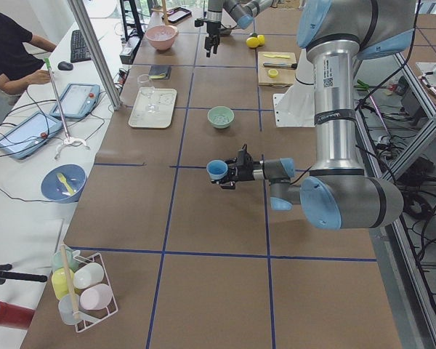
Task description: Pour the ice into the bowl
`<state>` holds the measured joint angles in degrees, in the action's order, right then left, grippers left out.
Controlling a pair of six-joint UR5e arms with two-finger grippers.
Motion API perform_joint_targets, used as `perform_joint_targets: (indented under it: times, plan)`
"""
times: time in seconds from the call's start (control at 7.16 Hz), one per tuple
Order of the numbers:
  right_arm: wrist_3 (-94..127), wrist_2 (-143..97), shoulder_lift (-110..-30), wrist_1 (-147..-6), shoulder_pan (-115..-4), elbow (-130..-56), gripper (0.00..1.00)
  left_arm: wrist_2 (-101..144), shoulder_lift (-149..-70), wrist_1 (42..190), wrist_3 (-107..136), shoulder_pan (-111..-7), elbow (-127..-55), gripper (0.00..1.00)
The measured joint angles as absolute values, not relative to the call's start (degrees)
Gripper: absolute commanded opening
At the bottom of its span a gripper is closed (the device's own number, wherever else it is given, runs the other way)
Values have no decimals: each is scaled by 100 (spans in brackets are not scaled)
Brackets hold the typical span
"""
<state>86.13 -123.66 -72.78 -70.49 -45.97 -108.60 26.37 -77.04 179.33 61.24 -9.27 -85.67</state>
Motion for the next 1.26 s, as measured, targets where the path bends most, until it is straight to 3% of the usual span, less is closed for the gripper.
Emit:
perform_joint_targets:
  times: [0.7,1.26]
  plan:
    - [8621,-12298,-7243,-7055,-4555,-10871,100,2367,-7874,18188,5686,-911,-8034,0]
    - [8630,-12275,-7242,-7056,-4523,-10879,100,2838,-7891,18191,5946,-902,-7832,7]
